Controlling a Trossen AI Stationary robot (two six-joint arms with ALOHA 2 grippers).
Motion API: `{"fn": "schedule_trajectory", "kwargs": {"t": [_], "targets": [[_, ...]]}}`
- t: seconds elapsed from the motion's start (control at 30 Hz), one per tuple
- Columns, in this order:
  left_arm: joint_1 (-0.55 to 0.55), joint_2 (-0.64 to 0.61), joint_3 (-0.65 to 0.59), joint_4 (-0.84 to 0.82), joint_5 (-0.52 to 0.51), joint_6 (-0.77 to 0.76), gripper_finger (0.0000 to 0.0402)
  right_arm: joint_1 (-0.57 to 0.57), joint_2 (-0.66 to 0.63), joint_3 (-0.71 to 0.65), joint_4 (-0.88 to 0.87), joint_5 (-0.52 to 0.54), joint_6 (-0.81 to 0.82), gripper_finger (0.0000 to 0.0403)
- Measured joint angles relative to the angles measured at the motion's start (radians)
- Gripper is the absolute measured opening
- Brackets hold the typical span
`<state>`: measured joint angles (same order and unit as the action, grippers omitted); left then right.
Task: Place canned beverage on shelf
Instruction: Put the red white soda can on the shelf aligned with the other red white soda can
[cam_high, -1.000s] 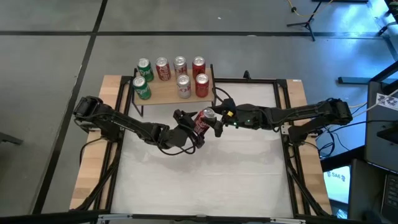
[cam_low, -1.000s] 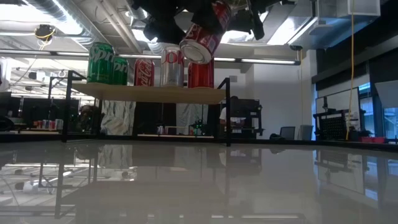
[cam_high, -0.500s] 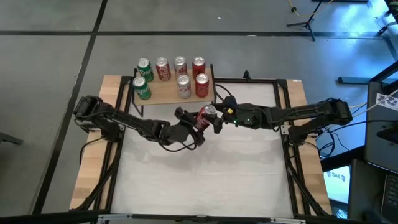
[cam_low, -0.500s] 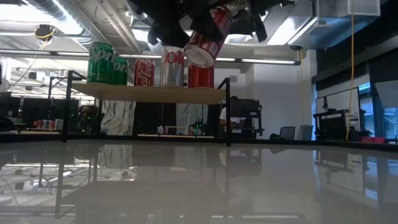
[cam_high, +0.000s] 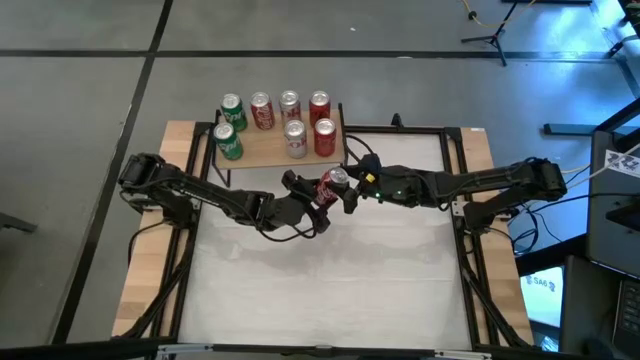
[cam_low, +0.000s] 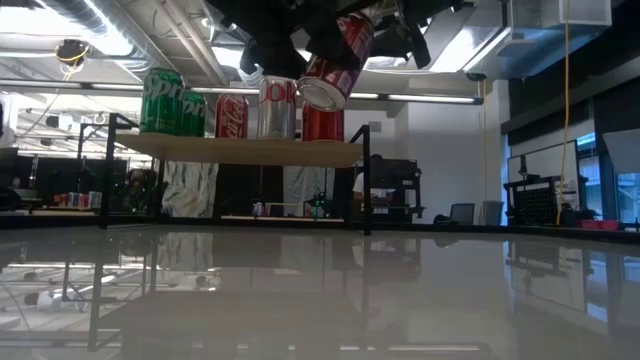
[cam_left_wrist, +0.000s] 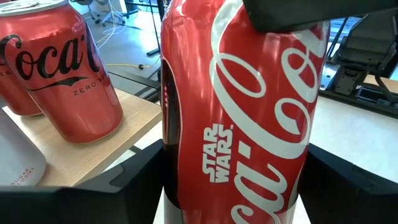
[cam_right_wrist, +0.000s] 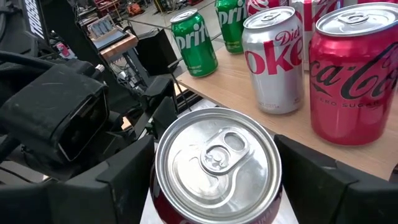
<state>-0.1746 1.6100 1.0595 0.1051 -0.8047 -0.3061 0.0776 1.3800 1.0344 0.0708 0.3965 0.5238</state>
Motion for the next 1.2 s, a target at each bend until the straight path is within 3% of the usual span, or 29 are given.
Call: {"fn": "schedule_trajectory", "kwargs": {"t": [0.97,1.07,1.2], "targets": [[-0.001,0.002,0.000,-0.003,-0.017,0.008,0.0283,0.000,-0.001,0.002,-0.038,-0.041,-0.027,0.0297],[-0.001,0.002,0.000,0.000,-0.016,0.008,0.0283,0.000,-0.001,0.002,-0.038,-0.044,-0.048,0.0311],[-0.001,0.002,0.000,0.002,-0.013,0.002,0.0283,0.000,-0.001,0.002,-0.042,-0.057,-0.067,0.0359]]}}
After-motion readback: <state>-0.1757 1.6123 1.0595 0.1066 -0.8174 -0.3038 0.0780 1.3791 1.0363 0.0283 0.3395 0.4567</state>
